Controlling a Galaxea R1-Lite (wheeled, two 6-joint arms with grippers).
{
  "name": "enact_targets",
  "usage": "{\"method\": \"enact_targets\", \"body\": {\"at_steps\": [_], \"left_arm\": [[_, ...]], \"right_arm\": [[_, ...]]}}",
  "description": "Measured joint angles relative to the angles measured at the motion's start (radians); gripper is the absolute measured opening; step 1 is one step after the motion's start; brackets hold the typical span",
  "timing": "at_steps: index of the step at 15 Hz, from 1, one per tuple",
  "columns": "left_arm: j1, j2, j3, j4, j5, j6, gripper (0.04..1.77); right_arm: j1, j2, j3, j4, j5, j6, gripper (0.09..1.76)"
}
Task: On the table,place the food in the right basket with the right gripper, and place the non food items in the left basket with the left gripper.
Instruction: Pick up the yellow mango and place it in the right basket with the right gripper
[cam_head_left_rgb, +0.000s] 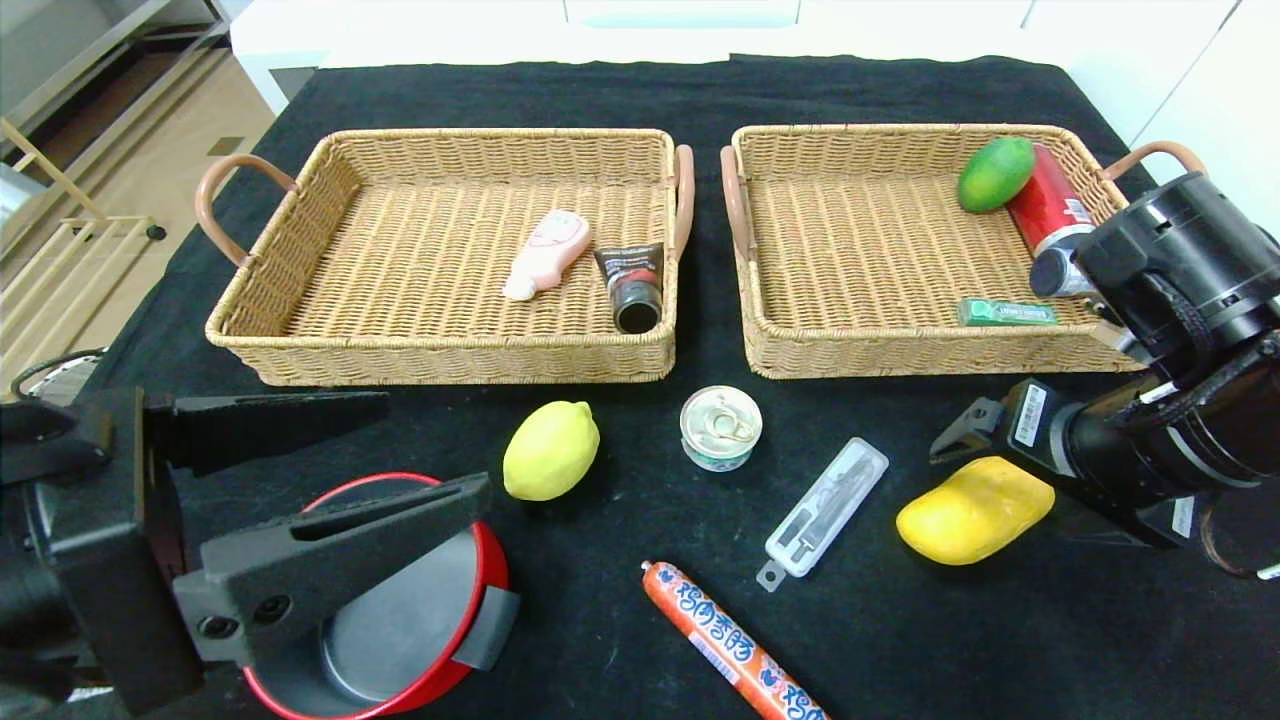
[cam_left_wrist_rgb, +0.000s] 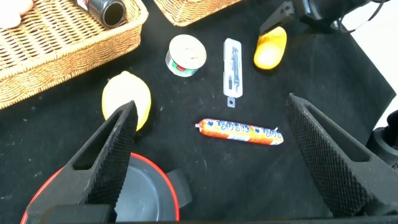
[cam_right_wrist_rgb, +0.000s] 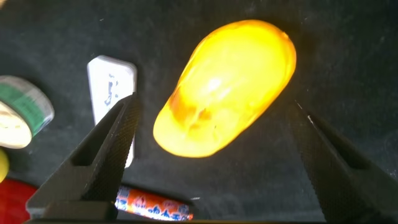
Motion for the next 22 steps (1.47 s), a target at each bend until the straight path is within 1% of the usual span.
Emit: {"method": "enact_targets", "body": {"at_steps": [10, 13, 22], "left_arm": [[0.0, -0.007, 0.002, 0.0, 0.0, 0.0, 1.72], [0.0, -0.008, 0.003, 0.0, 0.0, 0.001, 1.72], [0.0, -0.011, 0.006, 0.0, 0.0, 0.002, 1.72]], "right_arm": [[-0.011, 0.063, 0.006, -0.001, -0.002, 0.009, 1.71], [-0.015, 0.08, 0.007, -0.004, -0.007, 0.034, 1.71], [-0.015, 0.097, 0.011, -0.017, -0.004, 0.035, 1.71]]}}
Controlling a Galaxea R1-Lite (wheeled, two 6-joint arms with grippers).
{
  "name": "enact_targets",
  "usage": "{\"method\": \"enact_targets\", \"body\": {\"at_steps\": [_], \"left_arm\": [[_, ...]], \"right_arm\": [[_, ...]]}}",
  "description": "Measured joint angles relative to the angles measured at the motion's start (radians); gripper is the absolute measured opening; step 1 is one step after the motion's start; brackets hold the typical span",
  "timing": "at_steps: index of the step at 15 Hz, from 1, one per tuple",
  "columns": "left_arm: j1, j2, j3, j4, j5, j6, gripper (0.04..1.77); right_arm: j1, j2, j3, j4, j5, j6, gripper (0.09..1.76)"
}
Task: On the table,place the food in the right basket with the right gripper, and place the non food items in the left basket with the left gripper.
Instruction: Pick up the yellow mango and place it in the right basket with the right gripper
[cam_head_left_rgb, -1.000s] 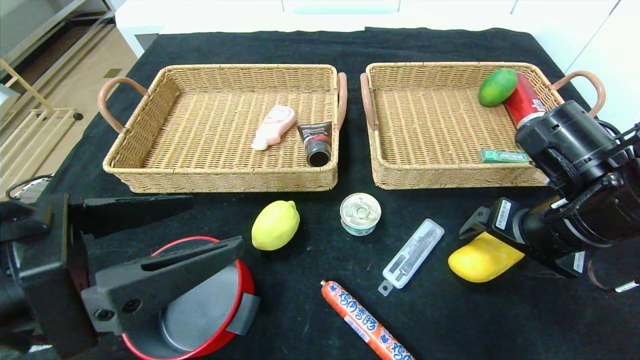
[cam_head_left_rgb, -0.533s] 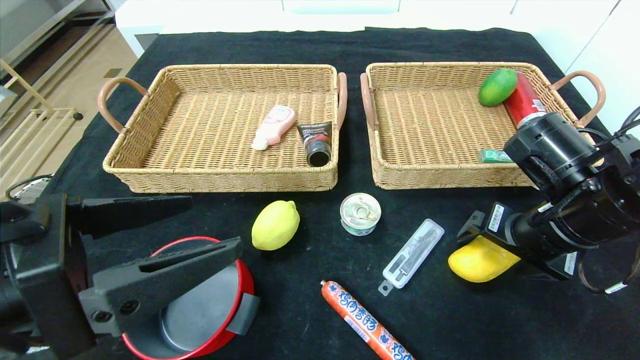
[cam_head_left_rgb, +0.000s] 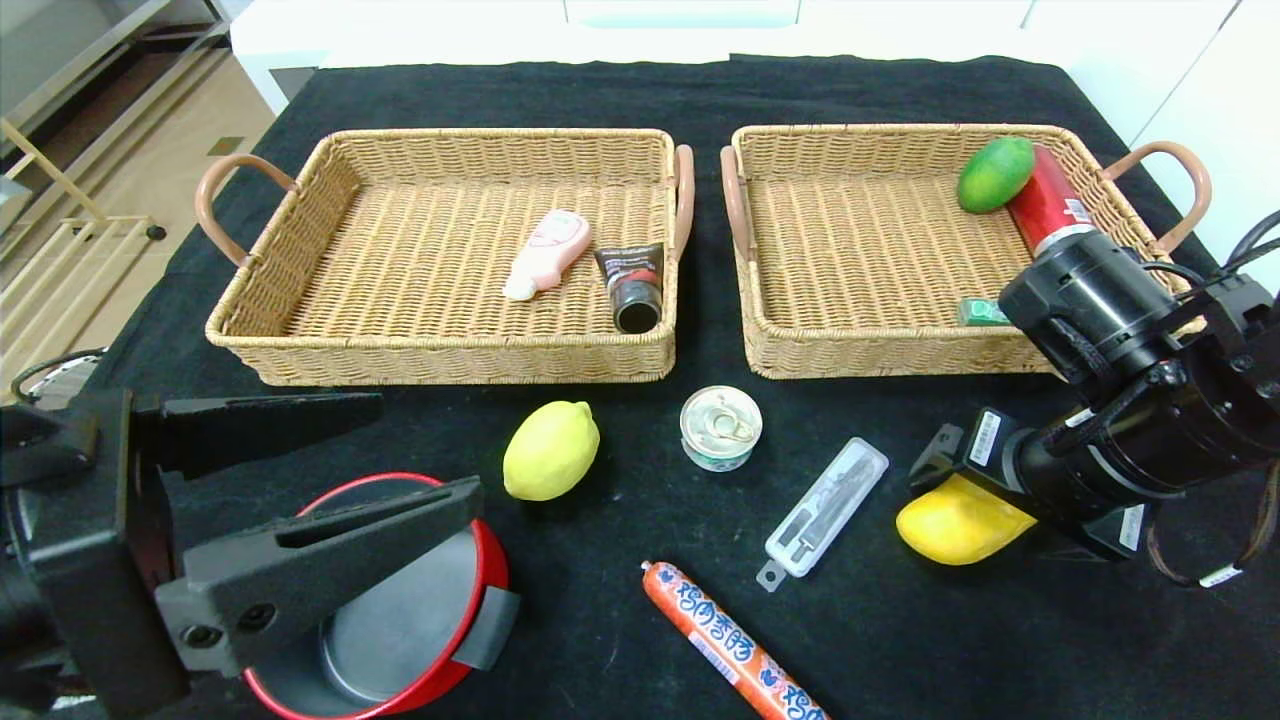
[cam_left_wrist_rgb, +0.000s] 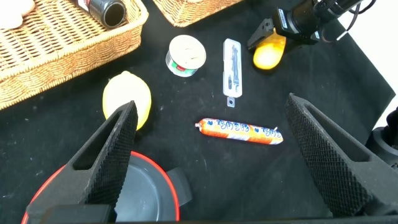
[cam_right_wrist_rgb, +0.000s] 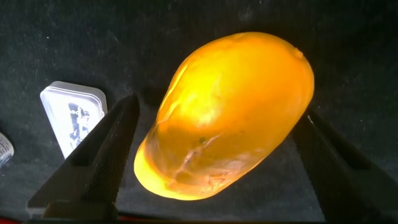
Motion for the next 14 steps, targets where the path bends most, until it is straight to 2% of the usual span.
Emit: {"method": "enact_targets", "body": {"at_steps": [1, 2, 4, 6, 14], "left_arm": [[0.0, -0.001, 0.0, 0.0, 0.0, 0.0, 1.72], [0.0, -0.002, 0.0, 0.0, 0.0, 0.0, 1.72], [0.0, -0.003, 0.001, 0.0, 0.0, 0.0, 1.72], [0.0, -0.006, 0.001, 0.0, 0.0, 0.0, 1.72], [0.0, -0.011, 0.002, 0.001, -0.001, 0.0, 1.72]], "right_arm": [[0.0, 0.0, 0.0, 0.0, 0.0, 0.0, 1.71], [0.0, 0.001, 0.0, 0.0, 0.0, 0.0, 1.64], [0.0, 0.002, 0.0, 0.0, 0.001, 0.0, 1.3], [0.0, 0.006, 0.0, 0.0, -0.001, 0.0, 1.11], [-0.001, 0.027, -0.002, 0.0, -0.003, 0.0, 1.04]]}}
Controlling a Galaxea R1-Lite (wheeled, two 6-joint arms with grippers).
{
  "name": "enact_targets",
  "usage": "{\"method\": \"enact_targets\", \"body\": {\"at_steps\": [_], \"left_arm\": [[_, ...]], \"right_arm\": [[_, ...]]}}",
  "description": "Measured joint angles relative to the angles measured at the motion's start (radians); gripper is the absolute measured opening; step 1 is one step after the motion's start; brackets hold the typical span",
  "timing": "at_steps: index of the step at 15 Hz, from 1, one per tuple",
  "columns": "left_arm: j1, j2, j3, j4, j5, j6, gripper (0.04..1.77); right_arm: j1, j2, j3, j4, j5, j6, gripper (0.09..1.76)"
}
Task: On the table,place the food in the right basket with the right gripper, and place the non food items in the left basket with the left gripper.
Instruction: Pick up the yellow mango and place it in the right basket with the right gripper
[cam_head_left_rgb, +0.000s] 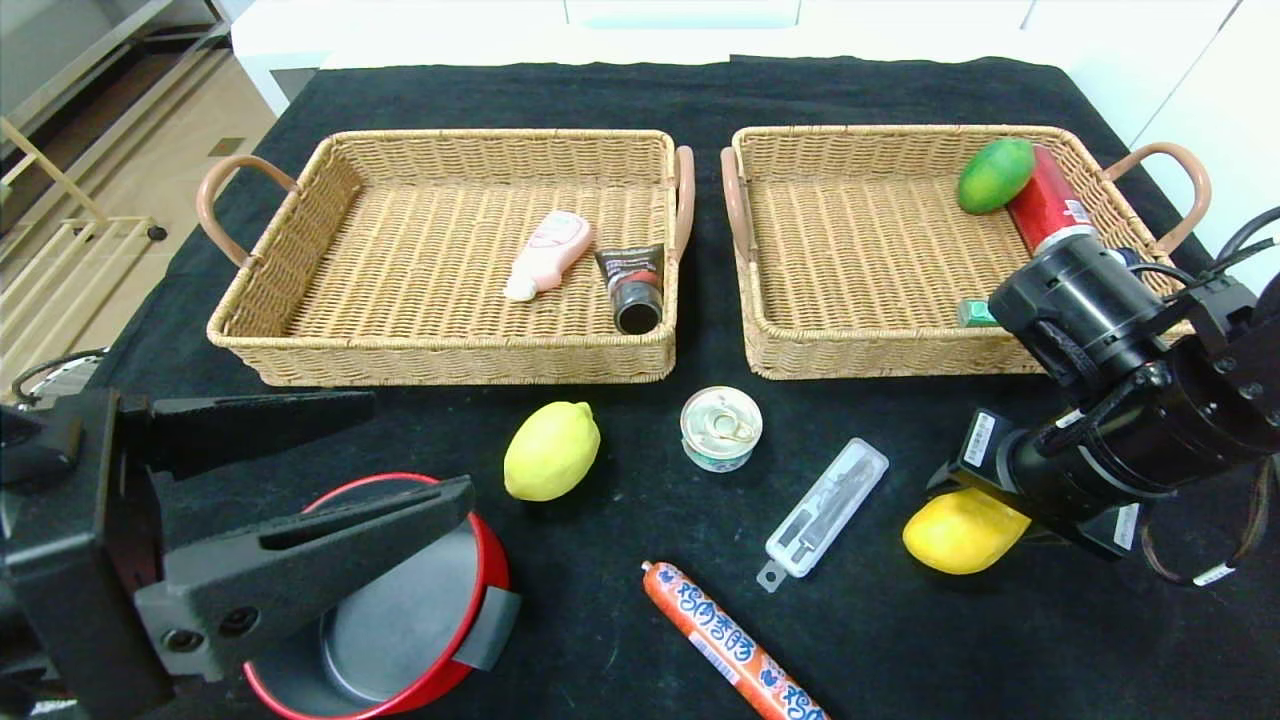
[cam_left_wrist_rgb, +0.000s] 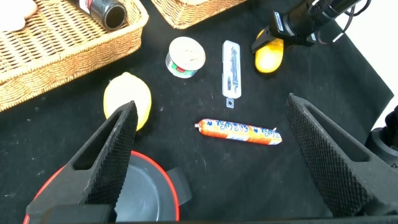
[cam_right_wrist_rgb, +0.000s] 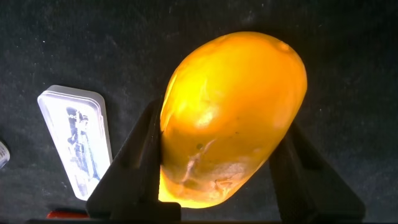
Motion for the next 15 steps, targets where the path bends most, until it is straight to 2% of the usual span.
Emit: {"method": "enact_targets", "body": {"at_steps": [10, 15], "left_arm": [[0.001, -0.012, -0.004, -0.001, 0.001, 0.002, 1.72], [0.003, -0.011, 0.005, 0.0, 0.0, 0.005, 1.72]], "right_arm": [[0.014, -0.008, -0.009, 0.004, -0.002, -0.005, 1.03], [0.028, -0.08, -0.017, 0.013, 0.001, -0.03, 1.02]]}}
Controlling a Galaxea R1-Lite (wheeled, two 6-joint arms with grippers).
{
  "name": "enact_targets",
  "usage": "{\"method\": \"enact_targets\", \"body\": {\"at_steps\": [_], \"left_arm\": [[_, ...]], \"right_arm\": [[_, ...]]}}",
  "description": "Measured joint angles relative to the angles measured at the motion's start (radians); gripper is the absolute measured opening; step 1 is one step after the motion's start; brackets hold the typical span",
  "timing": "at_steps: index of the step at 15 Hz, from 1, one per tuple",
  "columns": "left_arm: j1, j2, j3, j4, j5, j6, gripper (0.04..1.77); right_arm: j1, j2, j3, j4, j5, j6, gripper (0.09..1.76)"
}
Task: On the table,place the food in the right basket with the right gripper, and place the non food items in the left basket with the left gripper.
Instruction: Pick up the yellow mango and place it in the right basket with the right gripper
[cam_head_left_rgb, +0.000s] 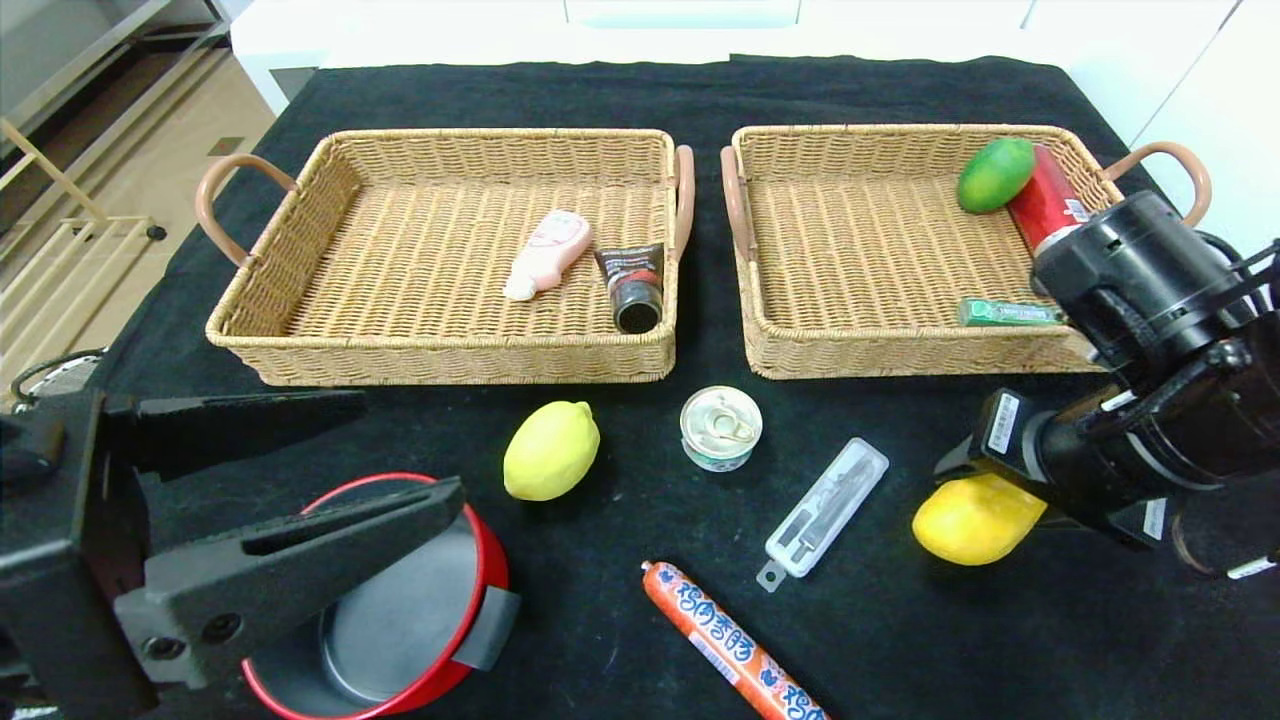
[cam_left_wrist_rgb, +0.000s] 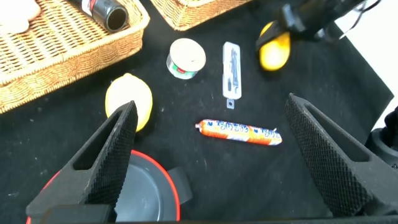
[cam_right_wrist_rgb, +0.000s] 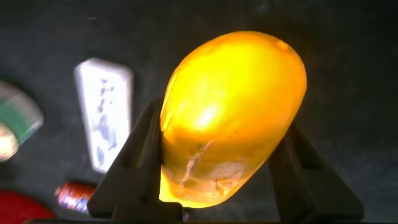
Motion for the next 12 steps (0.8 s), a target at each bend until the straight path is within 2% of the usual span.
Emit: {"method": "enact_targets", "body": {"at_steps": [6, 12], "left_arm": [[0.0, -0.001, 0.003, -0.001, -0.001, 0.005, 1.72], [-0.001, -0.004, 0.003, 0.0, 0.001, 0.029, 1.72]], "right_arm": [[-0.009, -0.061, -0.059, 0.036, -0.002, -0.084, 1.02], [-0.013, -0.048, -0.244, 0.131, -0.048, -0.14, 1.02]]}}
